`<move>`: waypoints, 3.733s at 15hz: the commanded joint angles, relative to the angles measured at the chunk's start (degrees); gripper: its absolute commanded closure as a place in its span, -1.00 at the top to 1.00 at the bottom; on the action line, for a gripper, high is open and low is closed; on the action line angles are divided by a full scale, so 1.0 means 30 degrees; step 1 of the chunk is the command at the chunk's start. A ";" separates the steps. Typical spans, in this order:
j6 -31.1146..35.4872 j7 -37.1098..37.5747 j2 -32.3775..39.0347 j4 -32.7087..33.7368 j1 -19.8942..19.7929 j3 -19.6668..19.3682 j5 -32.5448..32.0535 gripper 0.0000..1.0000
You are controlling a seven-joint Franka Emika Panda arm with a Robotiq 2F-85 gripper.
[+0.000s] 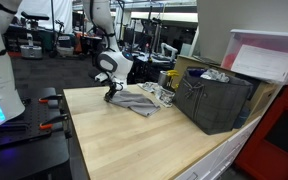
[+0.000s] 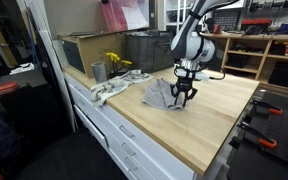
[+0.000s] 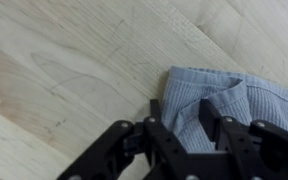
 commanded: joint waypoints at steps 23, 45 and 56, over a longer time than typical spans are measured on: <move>0.0592 0.0125 -0.1076 -0.0530 0.0610 -0.0837 -0.2266 0.16; 0.0366 0.0307 -0.1070 -0.0287 0.0511 -0.0379 -0.2228 -0.99; 0.0019 0.1699 -0.1915 0.2138 0.1855 -0.0517 -0.3526 -0.99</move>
